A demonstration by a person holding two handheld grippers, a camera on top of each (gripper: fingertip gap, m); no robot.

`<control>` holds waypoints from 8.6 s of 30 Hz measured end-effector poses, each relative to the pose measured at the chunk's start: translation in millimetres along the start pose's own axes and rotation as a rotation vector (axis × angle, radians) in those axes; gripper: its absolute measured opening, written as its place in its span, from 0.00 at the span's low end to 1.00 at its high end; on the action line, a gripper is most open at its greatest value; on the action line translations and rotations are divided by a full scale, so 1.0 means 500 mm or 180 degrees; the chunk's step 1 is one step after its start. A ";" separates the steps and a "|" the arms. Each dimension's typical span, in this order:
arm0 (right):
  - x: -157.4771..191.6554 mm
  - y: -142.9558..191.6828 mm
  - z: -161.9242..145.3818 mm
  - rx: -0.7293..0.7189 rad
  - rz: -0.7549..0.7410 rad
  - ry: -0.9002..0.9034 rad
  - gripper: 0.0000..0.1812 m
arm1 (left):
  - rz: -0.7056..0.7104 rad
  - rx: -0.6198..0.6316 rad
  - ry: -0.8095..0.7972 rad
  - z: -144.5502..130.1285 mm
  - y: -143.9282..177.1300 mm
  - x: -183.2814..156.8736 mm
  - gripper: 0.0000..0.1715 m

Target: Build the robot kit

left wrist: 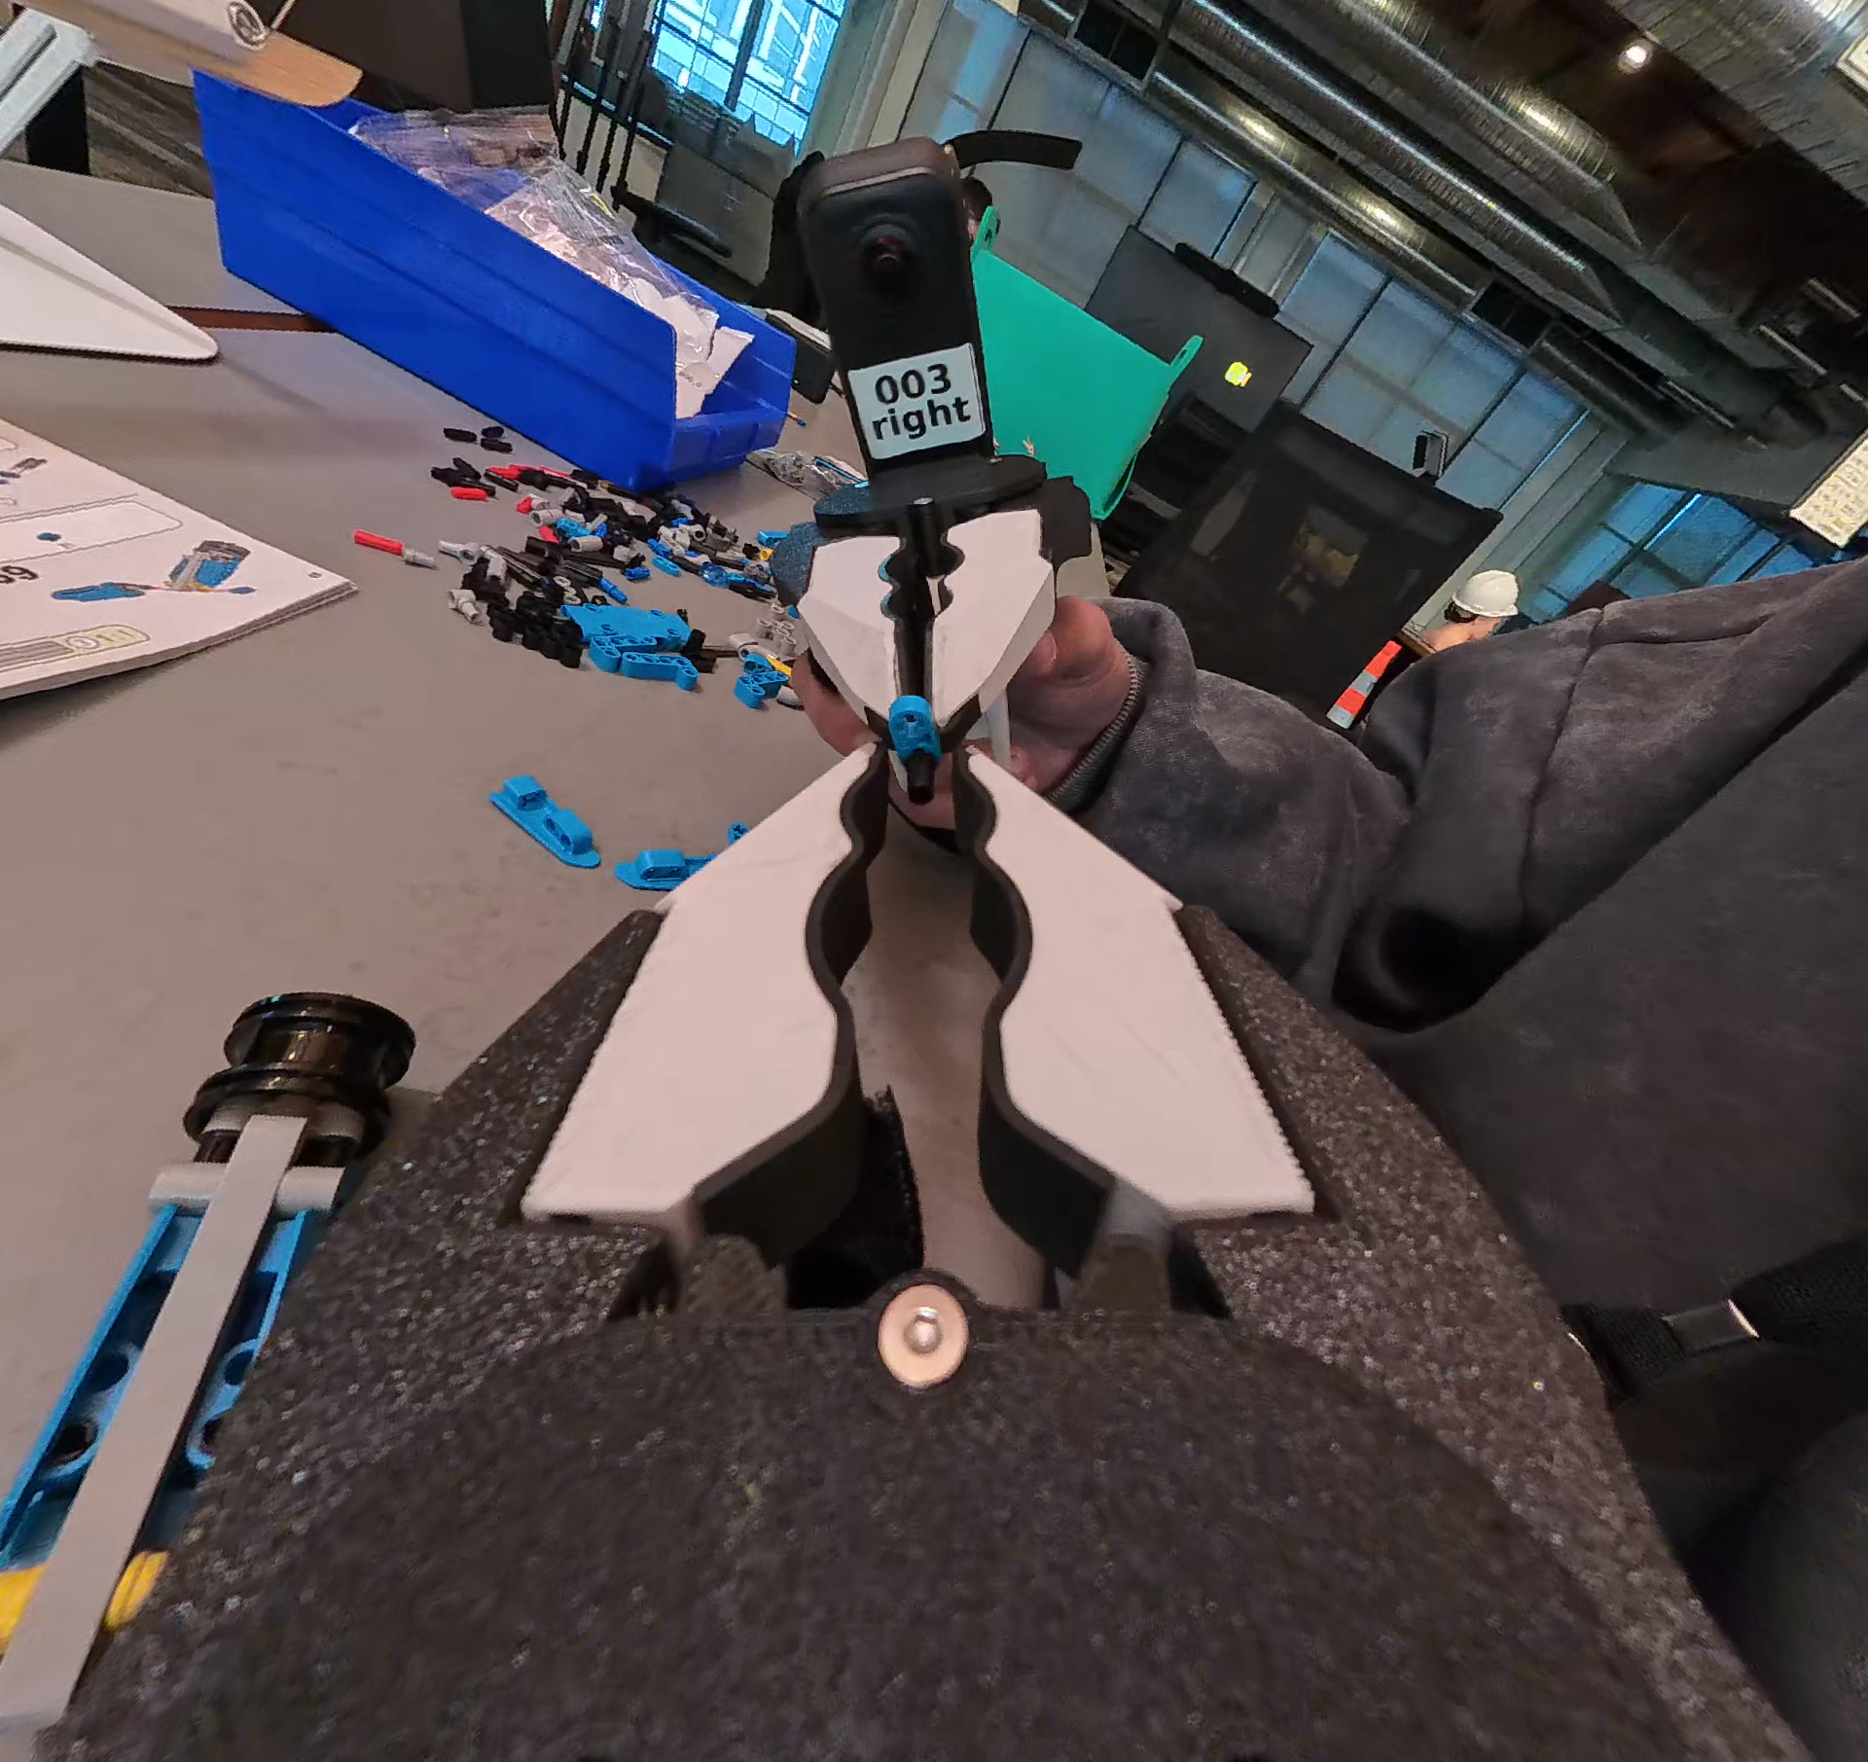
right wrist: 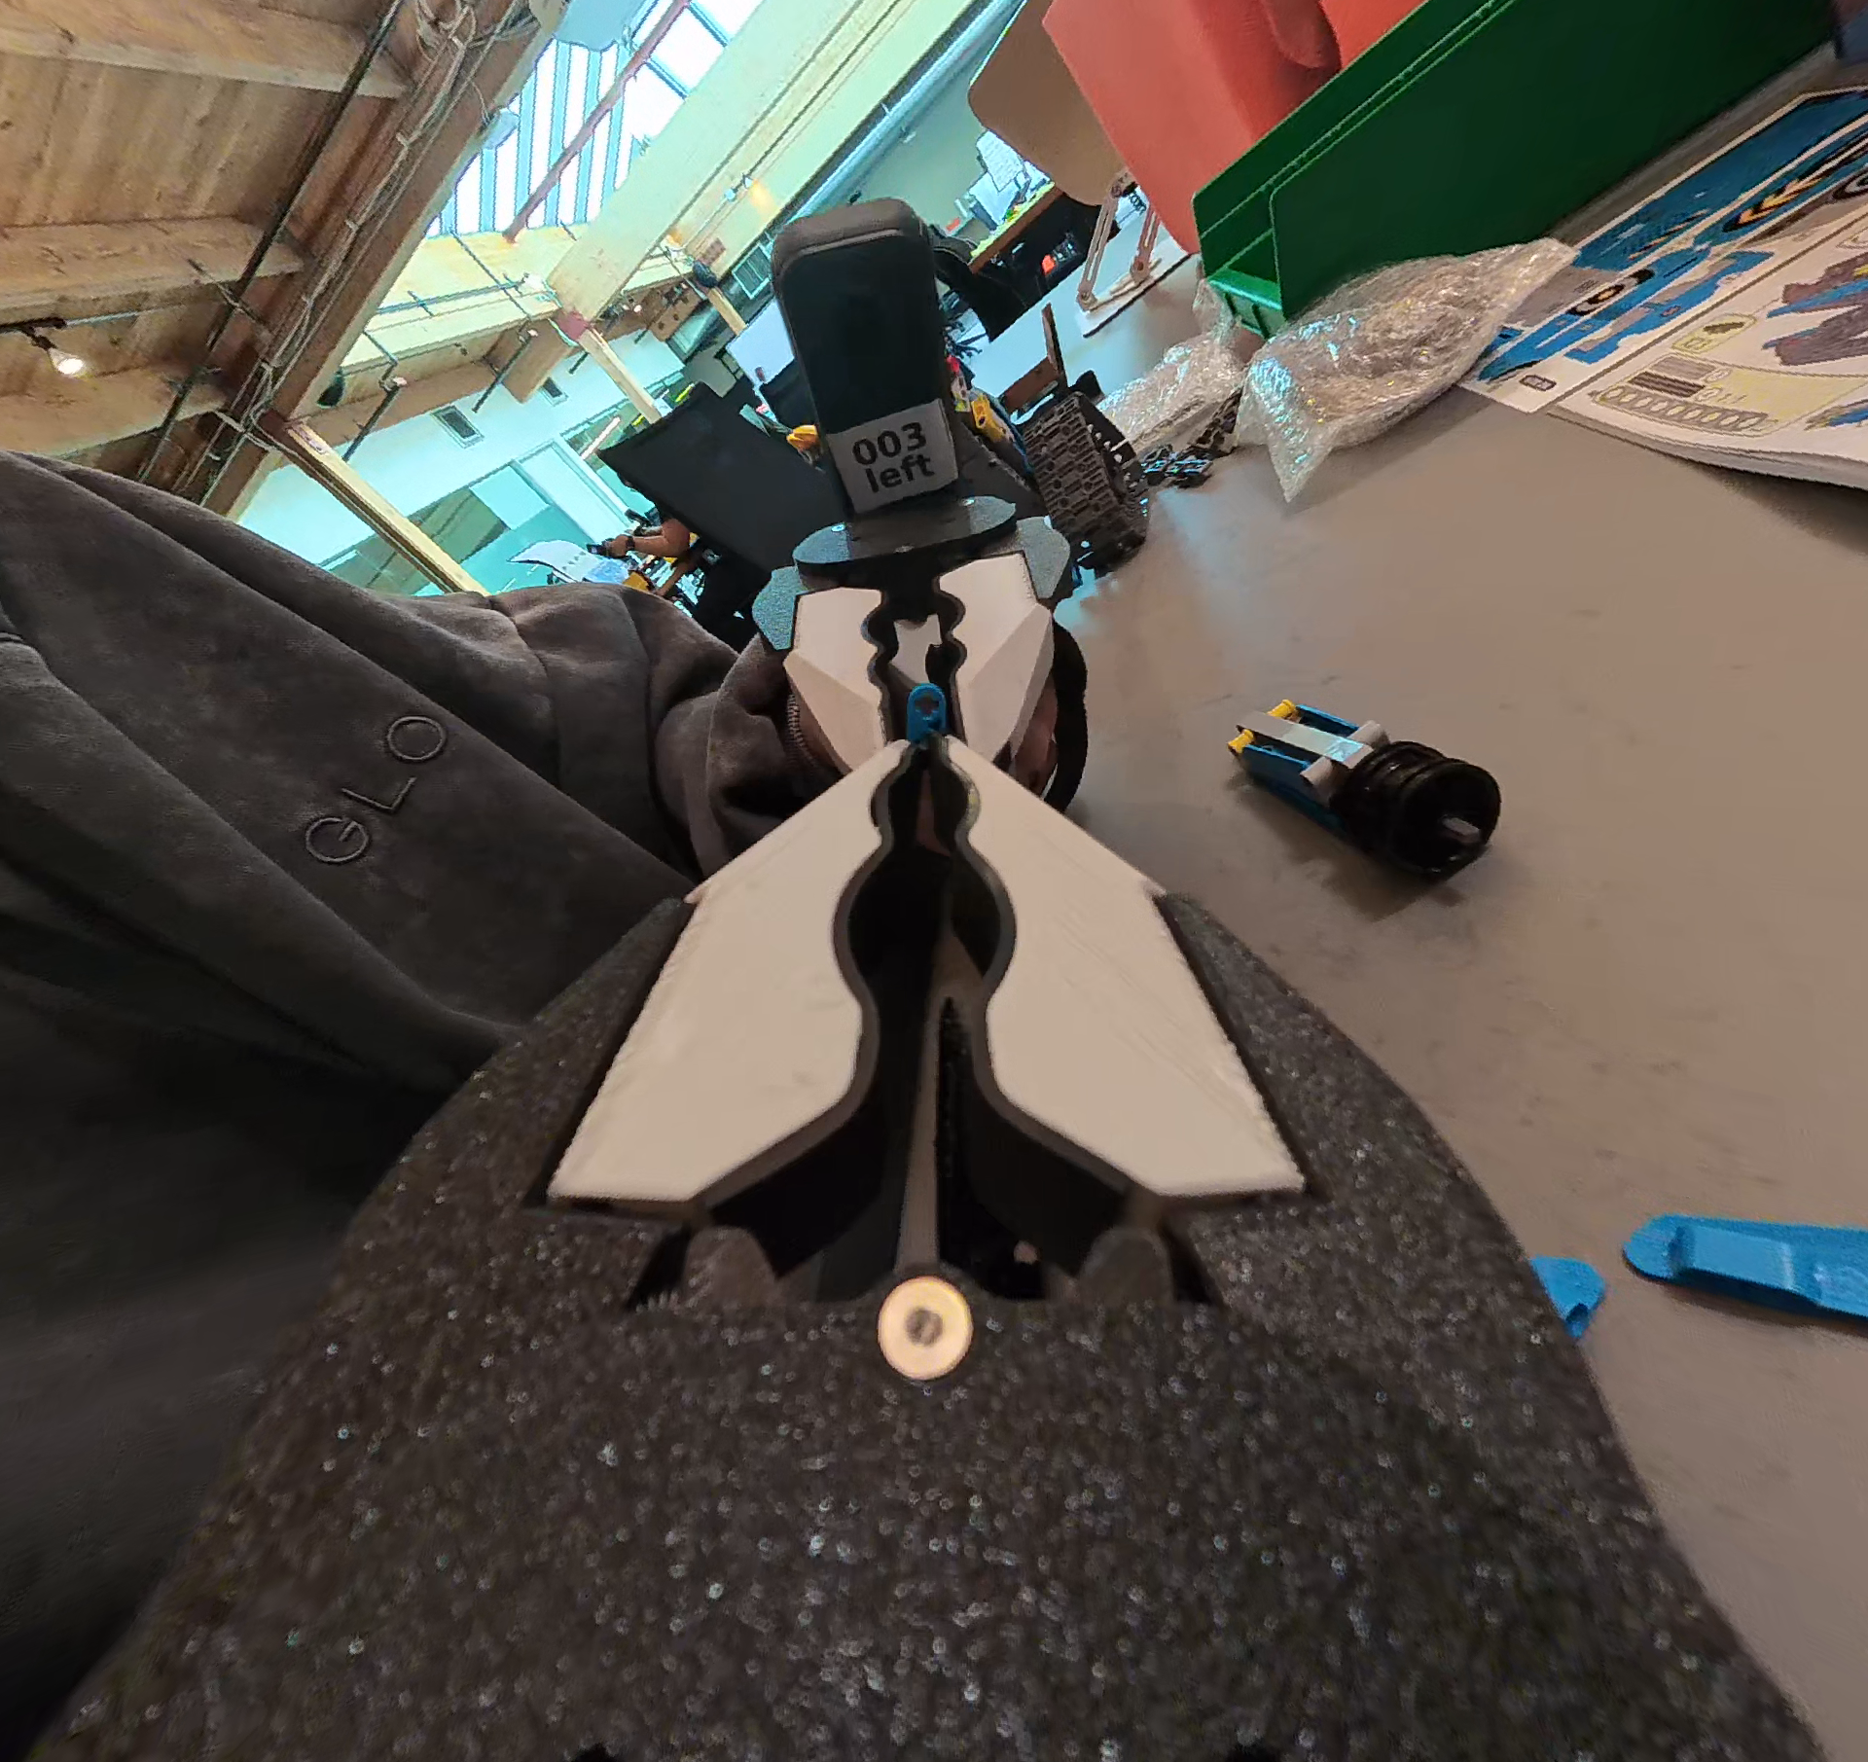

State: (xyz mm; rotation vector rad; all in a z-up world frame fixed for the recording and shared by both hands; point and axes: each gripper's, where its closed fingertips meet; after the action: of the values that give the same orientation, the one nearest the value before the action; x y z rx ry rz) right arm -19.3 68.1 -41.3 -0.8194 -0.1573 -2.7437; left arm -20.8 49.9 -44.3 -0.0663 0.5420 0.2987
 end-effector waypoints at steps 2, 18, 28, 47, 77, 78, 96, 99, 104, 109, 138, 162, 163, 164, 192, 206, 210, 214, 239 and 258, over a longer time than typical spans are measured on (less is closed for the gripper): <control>0.002 0.000 0.000 0.0001 0.0032 -0.0015 0.00 | -0.0016 0.0000 -0.0001 0.000 0.000 -0.002 0.07; 0.015 0.001 -0.001 0.0007 0.0146 -0.0026 0.00 | -0.0121 -0.0181 -0.0003 0.019 0.012 -0.014 0.06; 0.007 -0.001 -0.008 0.0087 0.0045 0.0038 0.00 | 0.0004 -0.0055 -0.0097 0.009 0.015 -0.004 0.04; 0.007 0.004 -0.023 0.0271 0.0061 0.0114 0.00 | -0.0132 0.0113 -0.0006 -0.006 0.015 -0.008 0.04; 0.020 0.001 -0.014 0.0197 0.0068 0.0239 0.00 | -0.0130 0.0101 -0.0270 -0.004 0.018 -0.021 0.03; 0.021 0.000 -0.014 0.0205 0.0071 0.0248 0.00 | -0.0142 0.0101 -0.0256 -0.004 0.019 -0.021 0.03; -0.113 0.222 -0.109 0.1432 -0.2033 0.0642 0.13 | 0.1322 0.1569 -0.0839 -0.155 -0.003 0.118 0.04; -0.150 0.229 -0.159 0.1856 -0.2148 0.0769 0.11 | 0.1302 0.1620 -0.0881 -0.160 -0.006 0.116 0.04; -0.161 0.222 -0.160 0.1867 -0.1981 0.0815 0.10 | 0.1096 0.1397 -0.0489 -0.141 -0.002 0.112 0.04; -0.168 0.216 -0.166 0.1940 -0.1925 0.0926 0.10 | 0.1039 0.1266 -0.0351 -0.128 0.001 0.111 0.04; -0.147 0.178 -0.187 0.2170 -0.1776 0.1184 0.09 | 0.0201 0.2223 0.0065 -0.239 -0.013 0.036 0.04; -0.046 0.005 -0.166 0.1307 -0.0800 0.0595 0.02 | 0.0580 0.1856 -0.0712 -0.199 -0.016 0.050 0.04; -0.050 0.010 -0.169 0.1340 -0.0835 0.0594 0.02 | 0.0596 0.1838 -0.0716 -0.196 -0.014 0.052 0.04; -0.056 0.016 -0.173 0.1375 -0.0886 0.0595 0.02 | 0.0623 0.1837 -0.0721 -0.195 -0.011 0.056 0.04; -0.078 0.079 -0.234 0.3507 -0.1409 0.1554 0.18 | 0.0839 0.2138 -0.0875 -0.218 0.020 0.088 0.04; -0.104 0.058 -0.229 0.3917 -0.1071 0.1435 0.02 | 0.0842 0.1973 -0.1004 -0.199 0.017 0.085 0.03; -0.111 0.022 -0.139 0.2514 -0.1031 0.1118 0.02 | 0.0849 0.1136 -0.0741 -0.102 0.027 0.084 0.04; -0.060 -0.009 0.027 0.0449 -0.0691 0.0781 0.02 | 0.0440 0.0074 -0.0508 0.014 0.054 0.037 0.04; -0.056 -0.048 0.114 -0.0914 -0.1551 0.0645 0.02 | 0.1286 -0.0485 -0.0850 0.073 0.079 0.073 0.04; -0.109 -0.060 0.097 -0.0911 -0.2112 0.0570 0.02 | 0.1784 -0.0280 -0.0839 0.056 0.086 0.119 0.04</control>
State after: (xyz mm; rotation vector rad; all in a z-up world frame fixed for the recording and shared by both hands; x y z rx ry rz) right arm 41.2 118.1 -31.7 -0.6671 0.0077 -3.5118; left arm 28.9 110.4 -50.2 0.0421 0.2751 0.8656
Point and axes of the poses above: each gripper's, where its closed fingertips meet, y back along the fingers, z out of its top, x = y × z across the jaws, and after that the axes turned 4 degrees about y, right-handed
